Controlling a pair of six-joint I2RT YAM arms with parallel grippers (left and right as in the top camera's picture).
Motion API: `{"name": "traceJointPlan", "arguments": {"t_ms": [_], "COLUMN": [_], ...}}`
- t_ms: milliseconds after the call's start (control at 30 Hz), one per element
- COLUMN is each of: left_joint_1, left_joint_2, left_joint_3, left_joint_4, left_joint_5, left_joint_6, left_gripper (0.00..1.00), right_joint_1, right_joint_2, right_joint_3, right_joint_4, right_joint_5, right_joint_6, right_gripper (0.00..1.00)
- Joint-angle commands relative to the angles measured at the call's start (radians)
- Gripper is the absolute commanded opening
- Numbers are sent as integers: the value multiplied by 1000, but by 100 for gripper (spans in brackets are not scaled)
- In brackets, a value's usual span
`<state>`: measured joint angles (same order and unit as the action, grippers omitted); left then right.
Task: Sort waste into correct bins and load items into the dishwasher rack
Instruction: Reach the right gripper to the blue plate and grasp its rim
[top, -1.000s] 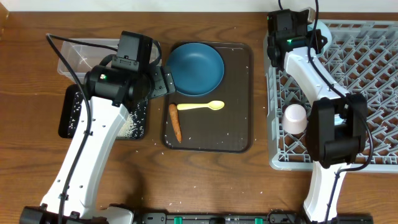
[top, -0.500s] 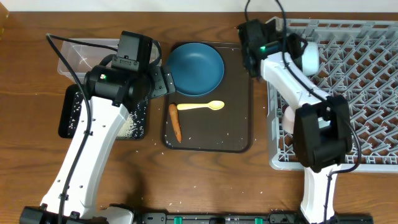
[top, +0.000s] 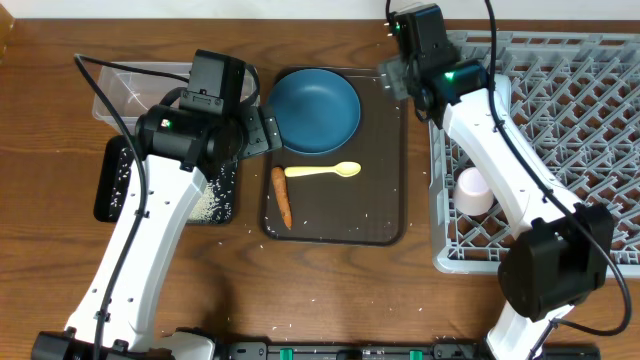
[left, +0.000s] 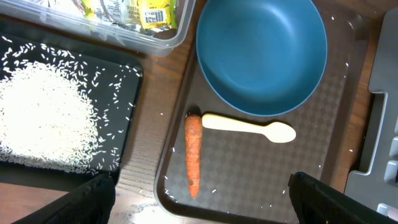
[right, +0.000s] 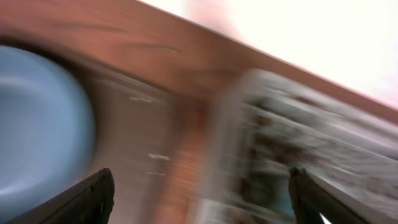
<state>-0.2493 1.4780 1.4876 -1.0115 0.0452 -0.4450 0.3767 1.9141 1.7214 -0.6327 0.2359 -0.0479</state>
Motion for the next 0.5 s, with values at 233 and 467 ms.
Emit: {"name": "traceJointPlan", "arguments": {"t_ms": [233, 467], "left_joint_1": [4, 4], "left_joint_2": [5, 5], "left_joint_3": [8, 8], "left_joint_4": [-1, -2], "left_joint_5": [-12, -12], "left_joint_6": [2, 2], "left_gripper": [92, 92], "right_joint_1": [36, 52], "right_joint_2": [219, 314], "right_joint_3": [-9, -9], "right_joint_4": [31, 32], "right_joint_5": [-297, -297], "right_joint_6": [389, 534], "right_gripper": [79, 58]}}
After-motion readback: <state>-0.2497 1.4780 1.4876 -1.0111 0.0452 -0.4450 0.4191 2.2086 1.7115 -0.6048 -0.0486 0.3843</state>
